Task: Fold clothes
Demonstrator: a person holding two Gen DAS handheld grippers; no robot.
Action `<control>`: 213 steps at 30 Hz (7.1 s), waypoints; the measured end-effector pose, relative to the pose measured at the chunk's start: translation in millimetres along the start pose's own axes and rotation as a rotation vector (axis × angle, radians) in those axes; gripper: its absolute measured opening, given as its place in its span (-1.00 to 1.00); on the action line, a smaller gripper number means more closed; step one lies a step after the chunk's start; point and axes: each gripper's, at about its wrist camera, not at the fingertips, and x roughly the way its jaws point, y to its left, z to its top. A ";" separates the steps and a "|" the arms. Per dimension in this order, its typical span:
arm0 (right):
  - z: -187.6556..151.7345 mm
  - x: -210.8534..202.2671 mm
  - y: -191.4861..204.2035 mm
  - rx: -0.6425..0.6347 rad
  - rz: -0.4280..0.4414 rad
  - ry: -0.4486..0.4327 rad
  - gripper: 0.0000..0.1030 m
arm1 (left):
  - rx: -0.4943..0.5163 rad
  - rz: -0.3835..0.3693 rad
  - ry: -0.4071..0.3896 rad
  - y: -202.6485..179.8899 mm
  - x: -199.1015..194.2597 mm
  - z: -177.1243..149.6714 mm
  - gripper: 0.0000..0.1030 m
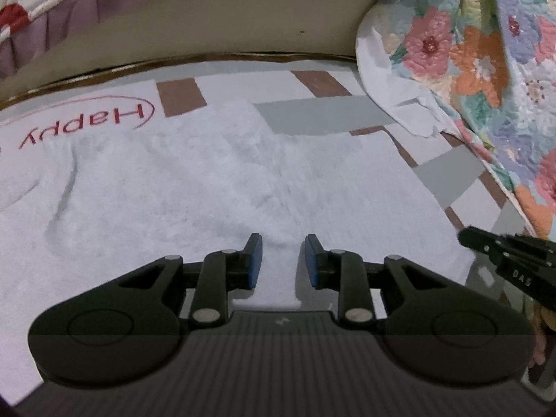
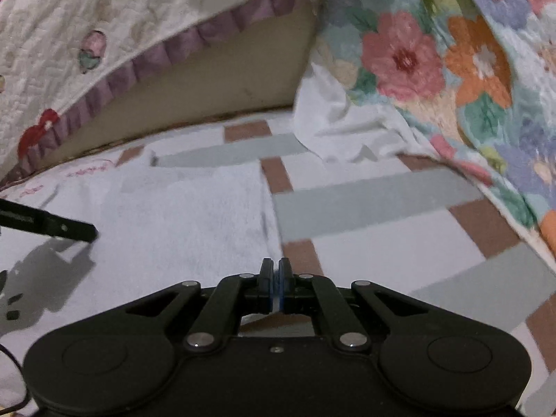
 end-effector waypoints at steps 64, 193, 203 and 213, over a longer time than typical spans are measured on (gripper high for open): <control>22.1 -92.7 454.3 -0.868 0.847 0.048 -0.07 | -0.772 0.400 -0.344 312.4 -323.1 -220.8 -0.15; 17.6 63.8 430.5 0.391 0.597 0.607 0.18 | -0.291 0.306 -0.080 244.7 -296.3 -219.0 -0.82; 49.6 63.2 394.4 0.065 0.724 0.306 -0.94 | -0.272 0.283 -0.077 244.3 -295.6 -219.3 -0.82; 42.6 45.2 374.4 0.032 0.868 0.384 -0.13 | -0.281 0.215 -0.092 243.2 -303.6 -216.2 -0.73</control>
